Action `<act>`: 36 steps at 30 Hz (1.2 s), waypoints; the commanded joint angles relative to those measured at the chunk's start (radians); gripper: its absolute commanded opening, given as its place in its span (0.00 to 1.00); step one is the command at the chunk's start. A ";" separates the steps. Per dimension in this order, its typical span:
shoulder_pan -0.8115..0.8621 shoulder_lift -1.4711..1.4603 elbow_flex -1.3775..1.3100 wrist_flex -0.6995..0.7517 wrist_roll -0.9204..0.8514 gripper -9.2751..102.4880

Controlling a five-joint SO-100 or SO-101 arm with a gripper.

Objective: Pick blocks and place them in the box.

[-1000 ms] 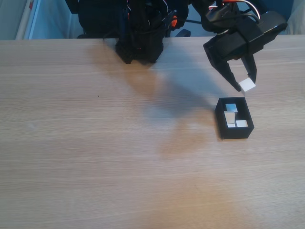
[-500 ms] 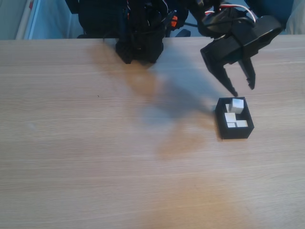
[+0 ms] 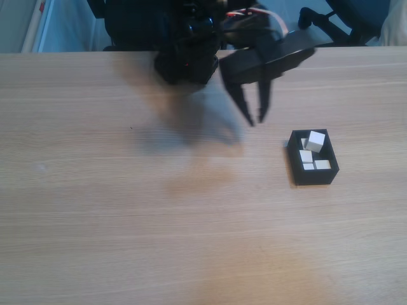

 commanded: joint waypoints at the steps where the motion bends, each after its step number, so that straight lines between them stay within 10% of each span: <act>1: 0.069 0.156 0.094 0.118 -0.092 0.08; 19: 0.337 0.828 0.670 0.572 -0.328 0.08; 36: 0.364 0.841 0.689 0.578 -0.282 0.08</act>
